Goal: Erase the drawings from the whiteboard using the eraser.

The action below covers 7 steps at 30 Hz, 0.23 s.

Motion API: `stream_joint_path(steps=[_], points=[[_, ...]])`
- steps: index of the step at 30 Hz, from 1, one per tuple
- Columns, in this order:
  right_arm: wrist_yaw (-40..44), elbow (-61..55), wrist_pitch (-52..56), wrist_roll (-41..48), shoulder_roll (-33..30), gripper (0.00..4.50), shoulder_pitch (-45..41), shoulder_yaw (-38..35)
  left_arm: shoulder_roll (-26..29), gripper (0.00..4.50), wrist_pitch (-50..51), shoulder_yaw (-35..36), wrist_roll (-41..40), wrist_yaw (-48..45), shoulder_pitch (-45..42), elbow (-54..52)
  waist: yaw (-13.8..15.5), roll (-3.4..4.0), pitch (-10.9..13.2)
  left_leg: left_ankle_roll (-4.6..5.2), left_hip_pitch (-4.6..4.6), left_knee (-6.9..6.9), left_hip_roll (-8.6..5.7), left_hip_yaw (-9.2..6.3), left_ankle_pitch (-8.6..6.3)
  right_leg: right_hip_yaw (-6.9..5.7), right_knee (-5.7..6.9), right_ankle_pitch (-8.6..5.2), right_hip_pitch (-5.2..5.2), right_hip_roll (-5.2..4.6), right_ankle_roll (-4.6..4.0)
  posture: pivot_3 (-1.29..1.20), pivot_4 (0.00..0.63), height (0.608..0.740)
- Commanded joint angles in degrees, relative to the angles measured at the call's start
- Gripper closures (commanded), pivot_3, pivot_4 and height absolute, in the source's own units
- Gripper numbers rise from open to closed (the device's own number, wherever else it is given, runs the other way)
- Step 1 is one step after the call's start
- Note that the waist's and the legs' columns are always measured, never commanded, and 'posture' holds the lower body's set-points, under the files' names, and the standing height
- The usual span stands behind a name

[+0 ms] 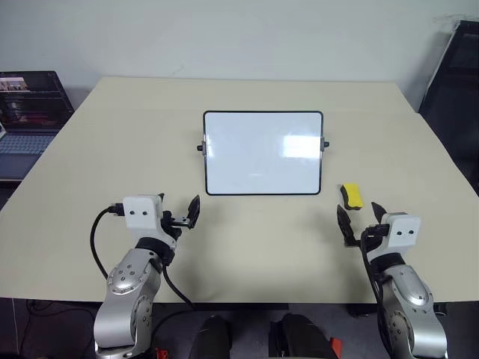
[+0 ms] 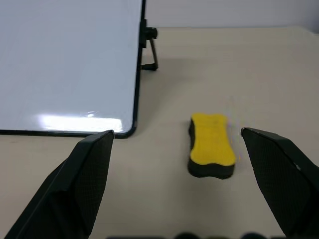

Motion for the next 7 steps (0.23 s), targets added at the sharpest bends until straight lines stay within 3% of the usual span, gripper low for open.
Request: stream_joint_path(steps=[1, 7], points=[[0.1, -3.0, -2.4, 0.4, -0.4, 0.03, 0.0, 0.2, 0.6, 0.00, -3.3, -0.5, 1.1, 0.7, 0.8, -0.8, 0.0, 0.00, 0.0, 0.00, 0.00, 0.00, 0.00, 0.00, 0.00, 0.01, 0.00, 0.00, 0.00, 0.00, 0.00, 0.00, 0.150, 0.740], [0.9, -6.0, -0.3, -0.2, -3.2, 0.03, 0.2, 0.9, -0.2, 0.00, -4.4, -1.8, 2.9, 2.7, 2.3, 0.0, 0.0, 0.01, 0.0, -0.01, -0.08, -0.06, -0.01, -0.03, -0.02, -0.03, -0.02, 0.05, -0.04, -0.01, -0.10, 0.00, 0.150, 0.740]])
